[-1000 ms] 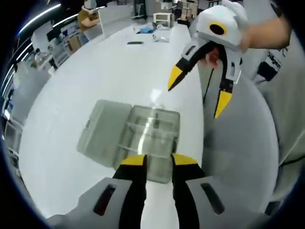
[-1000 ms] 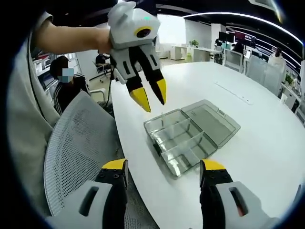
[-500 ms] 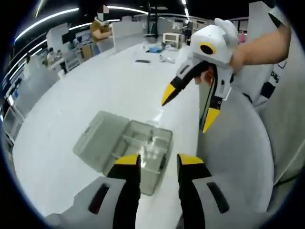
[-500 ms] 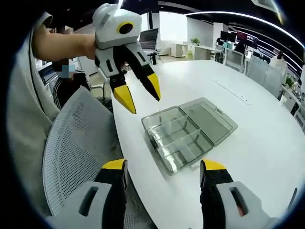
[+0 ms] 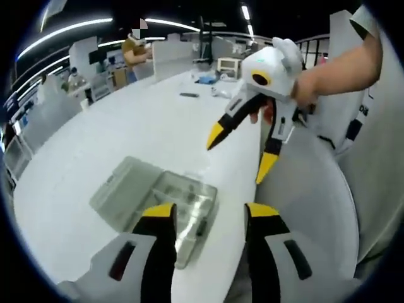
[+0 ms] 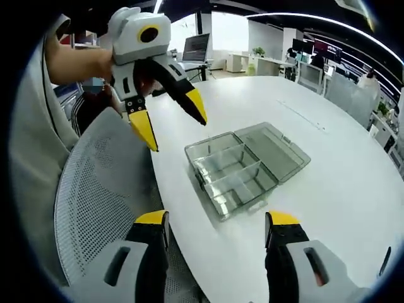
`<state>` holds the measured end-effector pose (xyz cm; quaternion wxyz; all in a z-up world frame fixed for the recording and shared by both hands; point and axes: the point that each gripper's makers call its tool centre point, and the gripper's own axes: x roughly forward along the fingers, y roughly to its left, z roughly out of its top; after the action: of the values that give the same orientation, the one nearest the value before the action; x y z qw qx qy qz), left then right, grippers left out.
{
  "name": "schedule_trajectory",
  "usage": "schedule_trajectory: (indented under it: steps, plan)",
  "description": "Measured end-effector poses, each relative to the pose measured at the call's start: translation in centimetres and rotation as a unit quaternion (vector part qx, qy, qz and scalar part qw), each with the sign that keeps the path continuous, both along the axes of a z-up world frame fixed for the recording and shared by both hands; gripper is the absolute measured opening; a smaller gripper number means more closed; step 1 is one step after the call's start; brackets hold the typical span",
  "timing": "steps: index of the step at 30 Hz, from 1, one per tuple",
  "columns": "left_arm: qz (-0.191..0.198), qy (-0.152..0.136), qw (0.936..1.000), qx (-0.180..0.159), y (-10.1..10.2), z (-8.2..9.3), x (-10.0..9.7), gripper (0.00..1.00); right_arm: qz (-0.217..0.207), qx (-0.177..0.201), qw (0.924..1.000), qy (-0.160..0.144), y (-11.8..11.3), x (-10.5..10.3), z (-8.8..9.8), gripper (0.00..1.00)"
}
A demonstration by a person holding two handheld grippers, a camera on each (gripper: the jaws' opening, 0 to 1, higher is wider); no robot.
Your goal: Insert the divider into the dual guide fixture by aligning both edges with the guide slots and pushing it downward to the bottom, including one-sided entry, uneven engagement, binding, and posture correction.
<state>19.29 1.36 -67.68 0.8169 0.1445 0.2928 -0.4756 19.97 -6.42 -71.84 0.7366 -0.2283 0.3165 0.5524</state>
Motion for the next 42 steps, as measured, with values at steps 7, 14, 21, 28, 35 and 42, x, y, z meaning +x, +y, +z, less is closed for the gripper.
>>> schedule_trajectory:
  steps: [7, 14, 21, 28, 35, 42]
  plan:
    - [0.017, -0.018, 0.9992, -0.031, -0.8, 0.5, -0.1, 0.46, -0.006, -0.005, 1.0, -0.002, -1.1, 0.8, -0.1, 0.58]
    - [0.025, -0.023, 0.9984, -0.044, -0.8, 0.7, -0.4, 0.47, -0.011, -0.01, 0.9999, -0.004, -2.1, 1.6, -0.2, 0.58]
    - [0.023, -0.031, 0.9979, -0.053, -1.3, 0.9, -0.9, 0.48, -0.013, -0.016, 0.9998, -0.005, -2.9, 2.4, -0.4, 0.58]
    - [0.016, -0.028, 0.998, -0.054, -1.7, 0.7, -1.4, 0.48, -0.008, -0.027, 0.9996, -0.007, -3.6, 3.2, -0.7, 0.58]
    - [0.016, -0.027, 0.998, -0.055, -1.7, 0.6, -1.7, 0.5, -0.002, -0.036, 0.9993, -0.006, -4.1, 3.7, -1.2, 0.58]
    - [0.019, -0.023, 0.9984, -0.049, -1.6, 0.2, -2.0, 0.51, 0.0, -0.045, 0.999, -0.005, -4.7, 4.3, -1.6, 0.57]
